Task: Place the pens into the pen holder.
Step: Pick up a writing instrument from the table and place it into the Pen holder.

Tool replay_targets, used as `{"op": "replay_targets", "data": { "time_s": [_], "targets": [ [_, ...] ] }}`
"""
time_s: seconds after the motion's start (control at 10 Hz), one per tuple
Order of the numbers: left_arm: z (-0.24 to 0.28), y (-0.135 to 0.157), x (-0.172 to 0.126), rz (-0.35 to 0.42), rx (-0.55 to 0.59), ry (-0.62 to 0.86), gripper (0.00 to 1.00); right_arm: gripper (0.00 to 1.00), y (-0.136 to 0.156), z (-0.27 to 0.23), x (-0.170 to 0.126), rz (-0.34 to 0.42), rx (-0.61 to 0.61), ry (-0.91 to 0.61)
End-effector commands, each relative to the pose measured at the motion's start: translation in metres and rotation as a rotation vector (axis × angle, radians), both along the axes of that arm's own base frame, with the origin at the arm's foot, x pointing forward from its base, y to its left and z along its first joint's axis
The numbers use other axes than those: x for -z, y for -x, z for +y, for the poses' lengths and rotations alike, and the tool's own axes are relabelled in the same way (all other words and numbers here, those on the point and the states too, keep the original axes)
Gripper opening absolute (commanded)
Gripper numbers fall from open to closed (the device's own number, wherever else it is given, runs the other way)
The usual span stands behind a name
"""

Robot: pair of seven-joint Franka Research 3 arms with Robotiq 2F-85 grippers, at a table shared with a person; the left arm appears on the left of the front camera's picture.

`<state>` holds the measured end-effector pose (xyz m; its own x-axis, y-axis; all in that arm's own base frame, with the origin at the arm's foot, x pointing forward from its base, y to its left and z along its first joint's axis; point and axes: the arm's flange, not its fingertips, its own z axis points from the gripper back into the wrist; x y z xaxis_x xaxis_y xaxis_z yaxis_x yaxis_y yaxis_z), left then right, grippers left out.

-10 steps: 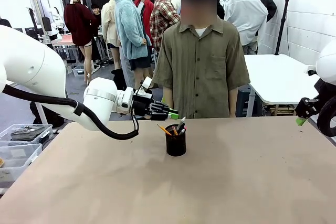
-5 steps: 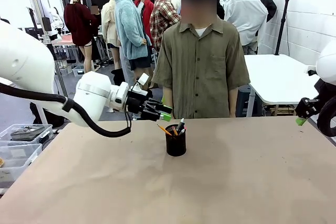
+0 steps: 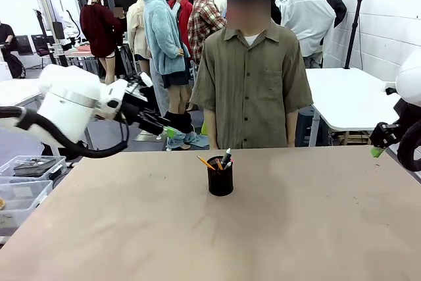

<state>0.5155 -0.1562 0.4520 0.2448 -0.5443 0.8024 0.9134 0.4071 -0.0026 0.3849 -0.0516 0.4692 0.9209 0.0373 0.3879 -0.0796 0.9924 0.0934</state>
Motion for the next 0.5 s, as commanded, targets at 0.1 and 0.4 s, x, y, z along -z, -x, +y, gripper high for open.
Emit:
{"op": "replay_targets", "data": {
  "time_s": [0.1, 0.4],
  "targets": [
    [0.017, 0.059, -0.014, 0.061, -0.098, -0.076, 1.0, 0.69, 0.002, 0.003, 0.004, -0.003, 0.022, 0.026],
    [0.024, 0.058, -0.008, 0.053, -0.1, -0.077, 1.0, 0.69, 0.002, 0.003, 0.004, -0.003, 0.022, 0.026]
  ]
}}
